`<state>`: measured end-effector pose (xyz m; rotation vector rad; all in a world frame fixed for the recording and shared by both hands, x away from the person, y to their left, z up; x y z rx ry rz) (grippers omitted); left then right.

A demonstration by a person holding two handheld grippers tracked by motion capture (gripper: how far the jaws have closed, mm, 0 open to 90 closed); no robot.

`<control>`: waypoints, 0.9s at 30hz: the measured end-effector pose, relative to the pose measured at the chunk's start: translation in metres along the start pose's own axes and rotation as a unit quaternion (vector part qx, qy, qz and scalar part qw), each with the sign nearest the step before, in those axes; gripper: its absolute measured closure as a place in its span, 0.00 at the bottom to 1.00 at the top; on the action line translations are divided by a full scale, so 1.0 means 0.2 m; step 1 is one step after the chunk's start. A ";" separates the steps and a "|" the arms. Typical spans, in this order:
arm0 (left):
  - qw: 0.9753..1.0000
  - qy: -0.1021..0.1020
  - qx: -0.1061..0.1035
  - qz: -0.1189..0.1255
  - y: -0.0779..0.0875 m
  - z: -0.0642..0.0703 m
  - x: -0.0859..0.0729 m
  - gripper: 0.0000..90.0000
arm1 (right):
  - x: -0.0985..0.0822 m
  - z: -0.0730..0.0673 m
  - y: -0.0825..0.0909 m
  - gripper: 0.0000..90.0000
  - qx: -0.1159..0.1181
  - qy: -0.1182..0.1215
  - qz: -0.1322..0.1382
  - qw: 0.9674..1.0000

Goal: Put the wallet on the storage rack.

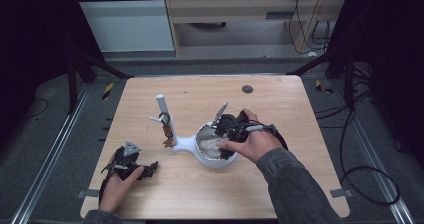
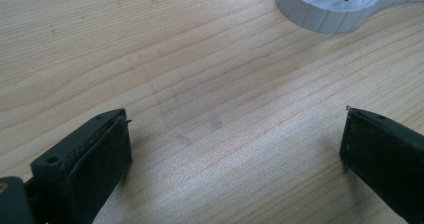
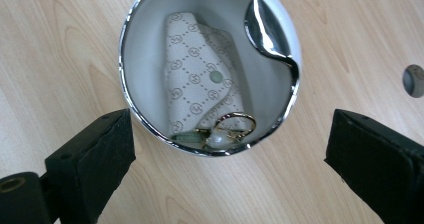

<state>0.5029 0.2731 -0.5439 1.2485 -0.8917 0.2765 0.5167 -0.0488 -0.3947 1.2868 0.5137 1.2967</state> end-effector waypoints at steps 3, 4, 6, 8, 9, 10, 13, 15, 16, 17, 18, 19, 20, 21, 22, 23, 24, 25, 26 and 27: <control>1.000 0.000 0.000 0.000 0.00 0.00 0.00 0.00 | -0.01 0.01 0.01 0.06 -0.004 -0.007 0.002 1.000; 1.000 0.000 0.000 0.000 0.00 0.00 0.00 0.00 | -0.02 0.02 0.02 0.06 -0.005 -0.008 0.004 1.000; 1.000 -0.001 0.000 0.000 0.00 0.00 0.00 0.00 | -0.03 0.03 0.03 0.07 -0.011 -0.011 0.017 1.000; 1.000 0.000 0.000 0.000 0.00 0.00 0.00 0.00 | -0.04 0.04 0.04 0.07 -0.019 -0.020 0.025 0.999; 1.000 0.001 0.000 0.000 0.00 0.00 0.00 0.00 | -0.04 0.05 0.05 0.08 -0.026 -0.023 0.031 0.999; 1.000 0.001 0.000 0.000 0.00 0.00 0.00 0.00 | -0.05 0.06 0.05 0.08 -0.033 -0.031 0.039 0.998; 1.000 0.001 0.000 0.000 0.00 0.00 0.00 0.00 | -0.06 0.08 0.06 0.08 -0.042 -0.046 0.055 0.997; 1.000 0.001 0.000 0.000 0.00 0.00 0.00 0.00 | -0.09 0.11 0.08 0.09 -0.059 -0.059 0.071 0.994; 1.000 -0.001 0.000 -0.002 0.00 0.00 0.00 0.00 | -0.10 0.12 0.09 0.09 -0.061 -0.064 0.076 0.993; 1.000 -0.001 0.000 -0.002 0.00 0.00 0.00 0.00 | -0.10 0.12 0.09 0.09 -0.061 -0.064 0.076 0.993; 1.000 -0.001 0.000 -0.001 0.00 0.00 0.00 0.00 | -0.13 0.13 0.10 0.10 -0.060 -0.073 0.087 0.992; 1.000 -0.001 0.000 -0.001 0.00 0.00 0.00 0.00 | -0.13 0.13 0.10 0.10 -0.060 -0.073 0.087 0.992; 1.000 -0.001 0.000 -0.001 0.00 0.00 0.00 0.00 | -0.15 0.14 0.11 0.10 -0.057 -0.081 0.095 0.991; 1.000 -0.001 0.000 -0.001 0.00 0.00 0.00 0.00 | -0.15 0.14 0.11 0.10 -0.057 -0.081 0.095 0.991; 1.000 -0.001 0.000 -0.001 0.00 0.00 0.00 0.00 | -0.16 0.13 0.11 0.10 -0.057 -0.087 0.096 0.990; 1.000 -0.001 0.000 -0.001 0.00 0.00 0.00 0.00 | -0.20 0.14 0.11 0.10 -0.056 -0.093 0.099 0.989; 1.000 -0.001 0.000 -0.001 0.00 0.00 0.00 0.00 | -0.21 0.14 0.11 0.10 -0.058 -0.095 0.099 0.989; 1.000 -0.001 0.000 -0.001 0.00 0.00 0.00 0.00 | -0.21 0.14 0.11 0.10 -0.058 -0.095 0.099 0.989; 1.000 -0.001 0.001 -0.001 0.00 0.00 0.00 0.00 | -0.24 0.14 0.11 0.10 -0.057 -0.104 0.104 0.987; 1.000 -0.001 0.001 -0.001 0.00 0.00 0.00 0.00 | -0.26 0.14 0.11 0.10 -0.057 -0.108 0.104 0.987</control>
Point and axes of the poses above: each handheld gripper's, and its own axes: y roughly backward along the jaws, x roughly out of its top, z roughly to its right, the point moved 5 cm from there along -y, roughly forward along the jaws, and after that the axes turned 5 degrees about y, right-handed, at the moved point
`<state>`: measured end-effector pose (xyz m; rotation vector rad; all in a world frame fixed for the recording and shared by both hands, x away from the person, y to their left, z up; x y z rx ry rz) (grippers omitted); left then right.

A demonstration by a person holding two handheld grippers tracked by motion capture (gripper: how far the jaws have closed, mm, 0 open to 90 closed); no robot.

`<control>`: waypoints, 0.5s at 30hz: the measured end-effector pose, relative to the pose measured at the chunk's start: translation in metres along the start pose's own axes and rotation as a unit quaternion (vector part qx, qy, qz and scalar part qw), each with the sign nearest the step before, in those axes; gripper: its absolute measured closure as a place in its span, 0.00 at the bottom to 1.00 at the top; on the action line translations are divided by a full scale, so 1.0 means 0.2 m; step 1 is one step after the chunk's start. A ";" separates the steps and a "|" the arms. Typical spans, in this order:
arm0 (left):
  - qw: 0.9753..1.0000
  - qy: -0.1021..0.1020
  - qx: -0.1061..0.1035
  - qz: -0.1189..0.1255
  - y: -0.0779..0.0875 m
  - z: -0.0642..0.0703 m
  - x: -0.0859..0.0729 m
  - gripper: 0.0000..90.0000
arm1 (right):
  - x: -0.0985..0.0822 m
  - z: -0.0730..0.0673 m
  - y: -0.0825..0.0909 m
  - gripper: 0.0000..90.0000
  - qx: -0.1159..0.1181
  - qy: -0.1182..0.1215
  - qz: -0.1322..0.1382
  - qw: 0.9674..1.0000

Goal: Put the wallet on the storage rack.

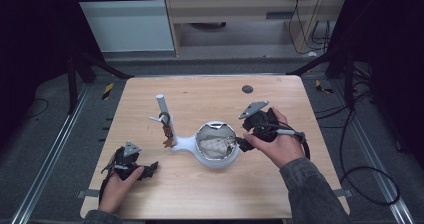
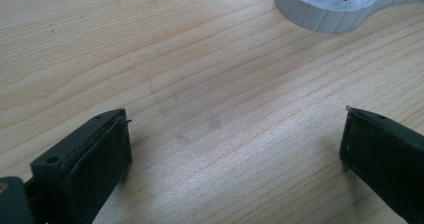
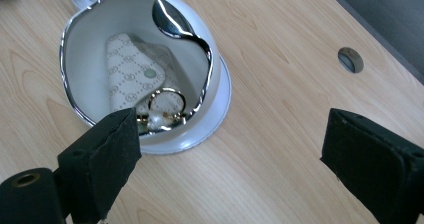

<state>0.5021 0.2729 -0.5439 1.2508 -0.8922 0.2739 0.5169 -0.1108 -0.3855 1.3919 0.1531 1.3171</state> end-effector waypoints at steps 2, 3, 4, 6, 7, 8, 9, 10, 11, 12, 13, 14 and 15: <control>1.000 0.000 0.000 0.000 0.00 0.00 0.00 0.00 | -0.03 0.01 0.01 0.09 -0.001 -0.009 0.002 1.000; 1.000 0.000 0.000 0.000 0.00 0.00 0.00 0.00 | -0.05 0.01 0.01 0.08 -0.002 -0.016 0.004 1.000; 1.000 0.000 0.000 0.000 0.00 0.00 0.00 0.00 | -0.08 0.02 0.01 0.08 -0.001 -0.023 0.007 1.000; 1.000 0.000 0.000 0.000 0.00 0.00 0.00 0.00 | -0.10 0.03 0.01 0.07 -0.001 -0.031 0.008 0.999; 1.000 0.000 0.000 0.000 0.00 0.00 0.00 0.00 | -0.15 0.04 0.01 0.05 0.003 -0.047 0.008 0.999; 1.000 0.000 0.000 0.000 0.00 0.00 0.00 0.00 | -0.15 0.04 0.01 0.05 0.003 -0.047 0.008 0.999; 1.000 0.000 0.000 0.000 0.00 0.00 0.00 0.00 | -0.20 0.06 0.01 0.05 0.004 -0.062 0.009 0.998; 1.000 0.001 0.001 0.000 0.00 0.00 0.00 0.00 | -0.22 0.06 0.01 0.05 0.003 -0.068 0.011 0.998; 1.000 0.001 0.001 0.000 0.00 0.00 0.00 0.00 | -0.24 0.07 0.01 0.05 0.001 -0.070 0.014 0.997; 1.000 0.001 0.001 -0.001 0.00 0.00 0.00 0.00 | -0.27 0.08 0.01 0.05 -0.001 -0.077 0.015 0.997; 1.000 0.001 0.001 -0.001 0.00 0.00 0.00 0.00 | -0.29 0.09 0.01 0.05 -0.004 -0.084 0.019 0.996; 1.000 0.000 0.001 -0.001 0.00 0.00 0.00 0.00 | -0.29 0.09 0.01 0.05 -0.004 -0.084 0.019 0.996; 1.000 0.000 0.001 -0.001 0.00 0.00 0.00 0.00 | -0.33 0.11 0.01 0.05 -0.004 -0.100 0.028 0.995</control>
Point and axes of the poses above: each handheld gripper's, and its own axes: y roughly backward along the jaws, x roughly out of its top, z roughly to its right, the point moved 5 cm from there along -y, roughly forward along the jaws, and after that the axes turned 5 degrees about y, right-handed, at the moved point
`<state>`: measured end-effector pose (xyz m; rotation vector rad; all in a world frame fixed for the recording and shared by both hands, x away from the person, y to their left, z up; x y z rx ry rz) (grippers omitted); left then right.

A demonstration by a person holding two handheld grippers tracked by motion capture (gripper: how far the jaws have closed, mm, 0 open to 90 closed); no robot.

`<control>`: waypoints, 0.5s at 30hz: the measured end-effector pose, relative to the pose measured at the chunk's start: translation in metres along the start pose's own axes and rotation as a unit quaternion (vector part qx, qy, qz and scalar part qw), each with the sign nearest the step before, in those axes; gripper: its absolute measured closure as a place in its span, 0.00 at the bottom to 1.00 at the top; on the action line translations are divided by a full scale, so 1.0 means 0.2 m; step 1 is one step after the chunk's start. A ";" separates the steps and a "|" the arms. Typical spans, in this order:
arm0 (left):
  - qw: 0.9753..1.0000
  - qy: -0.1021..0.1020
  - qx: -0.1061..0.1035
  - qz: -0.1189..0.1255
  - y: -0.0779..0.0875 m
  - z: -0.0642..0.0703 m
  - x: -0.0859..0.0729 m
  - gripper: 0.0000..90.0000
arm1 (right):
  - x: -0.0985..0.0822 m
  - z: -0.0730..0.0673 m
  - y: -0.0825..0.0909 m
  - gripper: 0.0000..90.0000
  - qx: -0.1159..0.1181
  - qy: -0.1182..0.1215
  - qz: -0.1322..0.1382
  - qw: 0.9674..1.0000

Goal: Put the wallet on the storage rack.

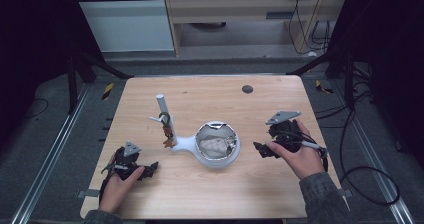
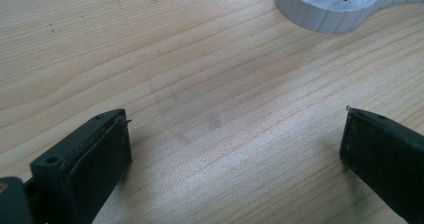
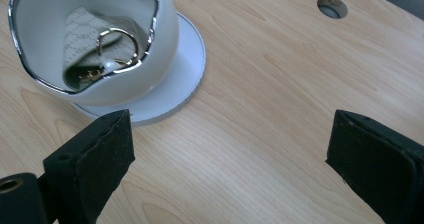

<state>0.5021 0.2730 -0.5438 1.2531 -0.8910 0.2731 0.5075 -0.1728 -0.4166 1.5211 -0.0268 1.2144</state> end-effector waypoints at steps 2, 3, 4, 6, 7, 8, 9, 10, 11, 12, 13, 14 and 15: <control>1.000 0.000 0.000 0.000 0.00 0.00 0.00 0.00 | -0.04 0.03 0.00 0.05 -0.002 -0.009 0.003 1.000; 1.000 0.000 0.000 0.000 0.00 0.00 0.00 0.00 | -0.04 0.03 0.00 0.05 -0.002 -0.009 0.003 1.000; 1.000 0.000 0.000 0.000 0.00 0.00 0.00 0.00 | -0.09 0.05 -0.01 0.05 -0.006 -0.017 0.004 1.000; 1.000 0.000 0.000 0.000 0.00 0.00 0.00 0.00 | -0.14 0.08 -0.03 0.06 -0.007 -0.025 0.009 1.000; 1.000 0.000 0.000 0.000 0.00 0.00 0.00 0.00 | -0.16 0.09 -0.04 0.07 -0.005 -0.034 0.010 0.999; 1.000 0.000 0.000 0.001 0.00 0.00 0.00 0.00 | -0.19 0.10 -0.05 0.07 -0.006 -0.038 0.011 0.999; 1.000 0.001 0.000 0.001 0.00 0.00 0.00 0.00 | -0.21 0.10 -0.06 0.07 -0.007 -0.042 0.011 0.999; 1.000 0.001 0.000 0.001 0.00 0.00 0.00 0.00 | -0.24 0.10 -0.08 0.07 -0.004 -0.048 0.010 0.999; 1.000 0.001 -0.001 0.001 0.00 0.00 0.00 0.00 | -0.27 0.11 -0.09 0.08 -0.002 -0.050 0.009 0.999; 1.000 0.001 -0.001 0.001 0.00 0.00 0.00 0.00 | -0.29 0.11 -0.11 0.09 -0.002 -0.051 0.008 0.999; 1.000 0.001 -0.001 0.001 0.00 0.00 0.00 0.00 | -0.29 0.11 -0.11 0.09 -0.002 -0.051 0.008 0.999; 1.000 0.001 0.000 0.001 0.00 0.00 0.00 0.00 | -0.33 0.11 -0.14 0.09 0.002 -0.059 0.006 0.998; 1.000 0.001 0.000 0.001 0.00 0.00 0.00 0.00 | -0.35 0.11 -0.16 0.09 0.005 -0.063 0.005 0.998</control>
Point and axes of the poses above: each handheld gripper's, and its own axes: y roughly backward along the jaws, x roughly out of its top, z roughly to its right, the point moved 5 cm from there along -y, roughly forward along the jaws, and after that the axes turned 5 degrees about y, right-handed, at the moved point
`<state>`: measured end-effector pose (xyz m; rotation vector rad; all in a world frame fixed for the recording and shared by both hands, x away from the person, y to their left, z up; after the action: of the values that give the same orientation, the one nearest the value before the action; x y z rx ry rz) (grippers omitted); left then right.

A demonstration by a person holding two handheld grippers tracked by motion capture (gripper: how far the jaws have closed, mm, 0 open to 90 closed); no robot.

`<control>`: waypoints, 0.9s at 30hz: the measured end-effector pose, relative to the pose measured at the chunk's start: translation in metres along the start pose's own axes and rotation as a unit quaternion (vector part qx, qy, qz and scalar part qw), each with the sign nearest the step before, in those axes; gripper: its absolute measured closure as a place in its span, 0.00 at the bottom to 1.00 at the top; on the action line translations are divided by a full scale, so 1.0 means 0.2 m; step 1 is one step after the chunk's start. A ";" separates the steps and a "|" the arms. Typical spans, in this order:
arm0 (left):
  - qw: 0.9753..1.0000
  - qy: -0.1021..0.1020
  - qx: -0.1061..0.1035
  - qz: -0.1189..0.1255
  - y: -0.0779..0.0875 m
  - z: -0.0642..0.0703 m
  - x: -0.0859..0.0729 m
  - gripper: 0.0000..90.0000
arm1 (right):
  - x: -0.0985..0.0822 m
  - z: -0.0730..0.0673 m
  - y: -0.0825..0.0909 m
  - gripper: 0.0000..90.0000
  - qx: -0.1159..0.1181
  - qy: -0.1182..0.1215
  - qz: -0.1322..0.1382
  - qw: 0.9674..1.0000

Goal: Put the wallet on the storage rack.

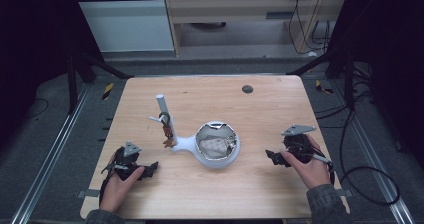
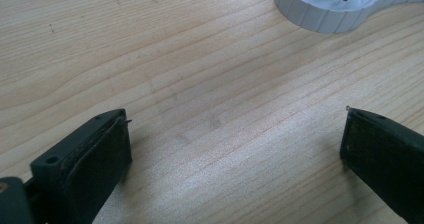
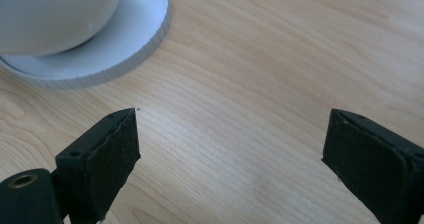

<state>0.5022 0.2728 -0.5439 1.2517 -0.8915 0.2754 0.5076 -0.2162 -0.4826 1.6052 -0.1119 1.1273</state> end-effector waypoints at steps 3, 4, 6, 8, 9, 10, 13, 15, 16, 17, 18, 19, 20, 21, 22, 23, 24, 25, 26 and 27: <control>1.000 0.000 0.000 0.000 0.00 0.00 0.00 0.00 | -0.04 -0.01 -0.03 0.09 0.004 -0.001 -0.001 1.000; 1.000 0.000 0.000 0.000 0.00 0.00 0.00 0.00 | -0.05 -0.01 -0.04 0.08 0.005 -0.003 -0.001 1.000; 1.000 0.000 0.000 0.000 0.00 0.00 0.00 0.00 | -0.08 -0.01 -0.06 0.08 0.003 -0.007 -0.002 1.000; 1.000 0.000 0.000 0.000 0.00 0.00 0.00 0.00 | -0.10 0.00 -0.08 0.07 0.006 -0.022 0.002 1.000; 1.000 0.000 0.000 0.000 0.00 0.00 0.00 0.00 | -0.12 0.01 -0.09 0.07 0.004 -0.029 0.002 1.000; 1.000 0.000 0.000 0.000 0.00 0.00 0.00 0.00 | -0.12 0.01 -0.09 0.07 0.004 -0.029 0.002 1.000; 1.000 0.000 0.000 0.000 0.00 0.00 0.00 0.00 | -0.18 0.05 -0.12 0.06 -0.003 -0.058 -0.001 0.998; 1.000 0.000 0.000 0.000 0.00 0.00 0.00 0.00 | -0.20 0.06 -0.14 0.07 -0.013 -0.065 -0.006 0.998; 1.000 0.000 0.000 0.000 0.00 0.00 0.00 0.00 | -0.20 0.06 -0.14 0.07 -0.013 -0.065 -0.006 0.998; 1.000 0.000 0.000 0.000 0.00 0.00 0.00 0.00 | -0.23 0.07 -0.15 0.07 -0.016 -0.074 -0.012 0.997; 1.000 0.000 0.000 0.000 0.00 0.00 0.00 0.00 | -0.24 0.07 -0.16 0.07 -0.019 -0.072 -0.014 0.997; 1.000 0.000 0.000 0.000 0.00 0.00 0.00 0.00 | -0.24 0.07 -0.16 0.06 -0.018 -0.077 -0.018 0.997; 1.000 0.000 0.000 0.000 0.00 0.00 0.00 0.00 | -0.24 0.07 -0.16 0.06 -0.018 -0.077 -0.018 0.997; 1.000 0.000 0.000 0.000 0.00 0.00 0.00 0.00 | -0.25 0.08 -0.17 0.06 -0.027 -0.074 -0.019 0.997; 1.000 0.000 0.000 0.000 0.00 0.00 0.00 0.00 | -0.25 0.08 -0.17 0.06 -0.028 -0.074 -0.018 0.997; 1.000 0.001 -0.001 0.000 0.00 0.00 0.00 0.00 | -0.25 0.08 -0.17 0.06 -0.031 -0.073 -0.016 0.997; 1.000 0.001 -0.001 0.000 0.00 0.00 0.00 0.00 | -0.25 0.08 -0.17 0.06 -0.031 -0.073 -0.016 0.997; 1.000 0.001 -0.001 0.000 0.00 0.00 0.00 0.00 | -0.26 0.07 -0.18 0.05 -0.049 -0.058 -0.015 0.997; 1.000 0.001 -0.001 0.000 0.00 0.00 0.00 0.00 | -0.27 0.07 -0.18 0.03 -0.052 -0.058 -0.009 0.997; 1.000 0.001 -0.001 0.000 0.00 0.00 0.00 0.00 | -0.27 0.06 -0.19 0.03 -0.055 -0.059 -0.004 0.997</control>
<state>0.5022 0.2731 -0.5438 1.2491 -0.8906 0.2752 0.5087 -0.2373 -0.5458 1.5732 -0.2416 1.0028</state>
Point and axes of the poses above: each handheld gripper's, and its own axes: y roughly backward along the jaws, x roughly out of its top, z roughly to its right, the point moved 5 cm from there along -y, roughly forward along the jaws, and after that the axes turned 5 degrees about y, right-handed, at the moved point
